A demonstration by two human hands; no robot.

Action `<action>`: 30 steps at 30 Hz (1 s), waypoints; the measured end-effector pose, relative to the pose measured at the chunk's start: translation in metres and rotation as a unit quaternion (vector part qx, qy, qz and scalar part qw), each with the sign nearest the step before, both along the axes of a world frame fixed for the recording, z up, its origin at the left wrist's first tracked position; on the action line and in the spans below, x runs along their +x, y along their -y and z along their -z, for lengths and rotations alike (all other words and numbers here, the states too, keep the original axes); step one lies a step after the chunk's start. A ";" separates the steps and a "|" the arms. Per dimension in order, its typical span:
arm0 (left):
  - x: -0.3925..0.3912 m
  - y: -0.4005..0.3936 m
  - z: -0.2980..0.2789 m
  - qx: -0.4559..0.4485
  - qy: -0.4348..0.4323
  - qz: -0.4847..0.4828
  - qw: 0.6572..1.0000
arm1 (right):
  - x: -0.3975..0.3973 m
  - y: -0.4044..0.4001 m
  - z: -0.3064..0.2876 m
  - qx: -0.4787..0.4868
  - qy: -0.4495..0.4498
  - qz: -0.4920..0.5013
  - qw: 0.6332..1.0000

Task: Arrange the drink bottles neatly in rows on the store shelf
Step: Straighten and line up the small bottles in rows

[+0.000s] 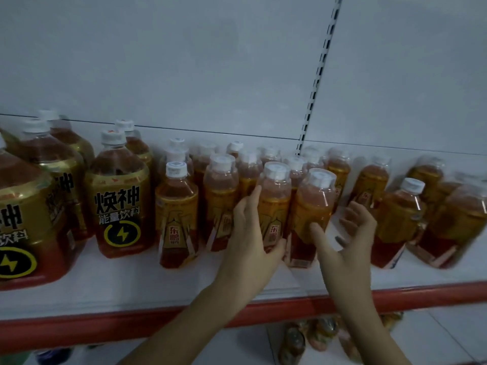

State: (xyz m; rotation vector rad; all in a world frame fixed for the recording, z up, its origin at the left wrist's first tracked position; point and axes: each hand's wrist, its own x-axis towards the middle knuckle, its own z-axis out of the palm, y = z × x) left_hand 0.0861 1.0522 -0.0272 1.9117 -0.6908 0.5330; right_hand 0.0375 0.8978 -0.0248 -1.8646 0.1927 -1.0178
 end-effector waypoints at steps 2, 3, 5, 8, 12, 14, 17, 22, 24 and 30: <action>0.003 0.007 0.004 -0.021 -0.074 0.032 0.997 | 0.003 0.006 0.005 0.022 -0.066 -0.064 0.996; 0.003 0.011 0.005 -0.016 -0.084 0.024 0.996 | 0.005 0.007 0.008 0.033 -0.082 -0.101 0.991; 0.004 0.015 0.007 0.000 -0.087 -0.004 0.996 | 0.010 0.010 0.014 0.024 -0.099 -0.141 0.985; 0.007 0.020 0.009 0.007 -0.082 -0.030 0.996 | 0.015 0.018 0.021 0.007 -0.102 -0.142 0.985; 0.007 0.029 0.012 0.026 -0.085 -0.069 0.994 | 0.016 0.032 0.021 0.009 -0.101 -0.120 0.988; 0.004 0.034 0.012 0.020 -0.088 -0.083 0.992 | 0.018 0.043 0.020 0.010 -0.097 -0.096 0.991; 0.003 0.043 0.013 0.005 -0.091 -0.107 0.990 | 0.026 0.058 0.016 0.009 -0.092 -0.067 0.993; 0.002 0.048 0.011 -0.022 -0.102 -0.139 0.985 | 0.035 0.072 0.021 -0.017 -0.085 -0.080 0.993; -0.001 0.048 0.010 -0.022 -0.099 -0.144 0.984 | 0.035 0.076 0.026 -0.016 -0.081 -0.082 0.993; -0.011 0.045 0.004 -0.024 -0.085 -0.174 0.981 | 0.016 0.067 0.014 -0.082 0.080 -0.032 0.993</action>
